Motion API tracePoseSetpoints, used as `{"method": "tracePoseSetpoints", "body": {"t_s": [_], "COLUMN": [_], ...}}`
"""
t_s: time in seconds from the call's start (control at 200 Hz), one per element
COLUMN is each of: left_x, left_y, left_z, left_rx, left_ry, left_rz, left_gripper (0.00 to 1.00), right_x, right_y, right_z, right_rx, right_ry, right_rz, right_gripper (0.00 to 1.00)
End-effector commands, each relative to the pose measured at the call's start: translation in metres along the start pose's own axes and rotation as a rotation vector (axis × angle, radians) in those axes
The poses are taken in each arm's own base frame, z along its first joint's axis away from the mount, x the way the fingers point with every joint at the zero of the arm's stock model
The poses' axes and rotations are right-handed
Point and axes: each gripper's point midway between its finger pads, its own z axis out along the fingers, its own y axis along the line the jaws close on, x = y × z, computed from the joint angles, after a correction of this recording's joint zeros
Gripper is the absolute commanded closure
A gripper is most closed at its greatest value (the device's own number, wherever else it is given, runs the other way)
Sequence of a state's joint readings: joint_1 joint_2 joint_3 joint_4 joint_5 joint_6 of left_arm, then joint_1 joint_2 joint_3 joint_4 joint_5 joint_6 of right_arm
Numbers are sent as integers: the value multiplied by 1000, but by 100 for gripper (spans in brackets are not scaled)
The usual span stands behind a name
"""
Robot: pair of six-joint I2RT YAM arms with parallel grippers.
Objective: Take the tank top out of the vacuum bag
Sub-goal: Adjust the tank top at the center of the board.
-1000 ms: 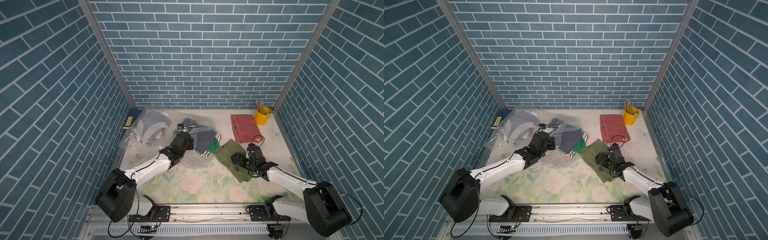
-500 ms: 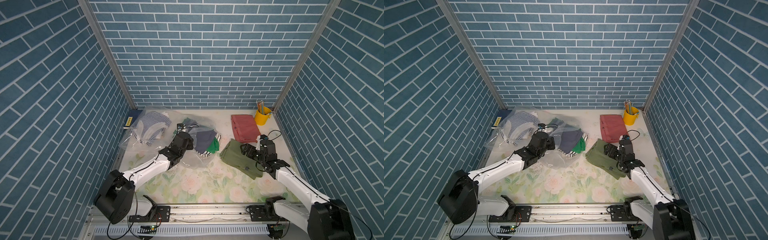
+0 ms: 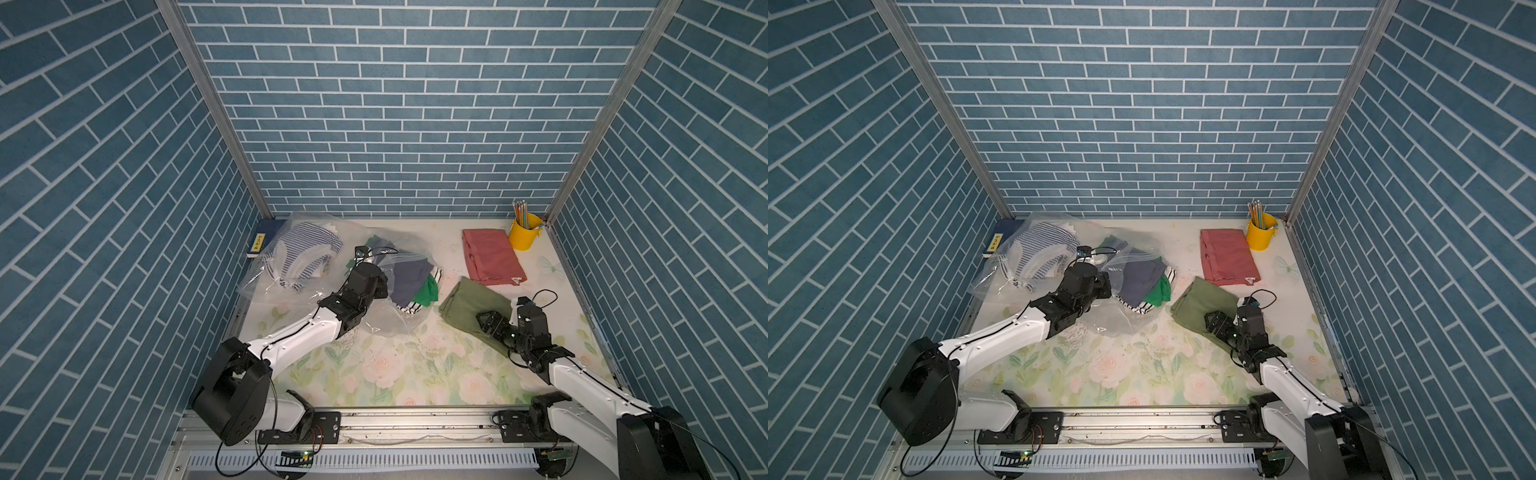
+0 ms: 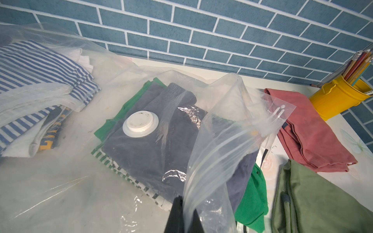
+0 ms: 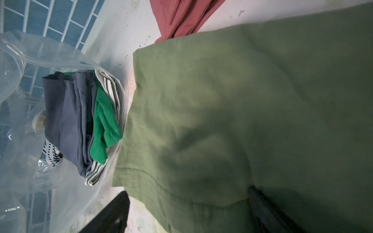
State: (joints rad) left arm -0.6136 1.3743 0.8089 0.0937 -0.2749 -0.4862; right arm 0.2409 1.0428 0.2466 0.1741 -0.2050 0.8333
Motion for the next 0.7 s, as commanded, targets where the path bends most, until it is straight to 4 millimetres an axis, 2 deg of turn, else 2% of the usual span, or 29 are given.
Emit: {"method": "tracePoseSetpoints", "body": {"t_s": [0.0, 0.14, 0.405, 0.575, 0.695], "left_x": [-13, -8, -8, -14, -17], "left_y": [0, 4, 3, -3, -5], "left_z": [-3, -3, 5, 13, 17], "left_rx": [-10, -28, -40, -29, -25], "left_ry": [-32, -24, -21, -46, -64], "left_rz": [-5, 1, 5, 1, 17], "left_gripper": [100, 100, 100, 100, 100], "right_x": [-6, -28, -76, -88, -92], "right_y": [-23, -35, -52, -47, -55], "right_z": [9, 14, 10, 17, 20], "right_rx": [79, 136, 183, 152, 173], "right_ry": [-5, -22, -93, -93, -99], "right_rz": [40, 28, 18, 6, -4], "right_gripper": [10, 9, 9, 11, 12]}}
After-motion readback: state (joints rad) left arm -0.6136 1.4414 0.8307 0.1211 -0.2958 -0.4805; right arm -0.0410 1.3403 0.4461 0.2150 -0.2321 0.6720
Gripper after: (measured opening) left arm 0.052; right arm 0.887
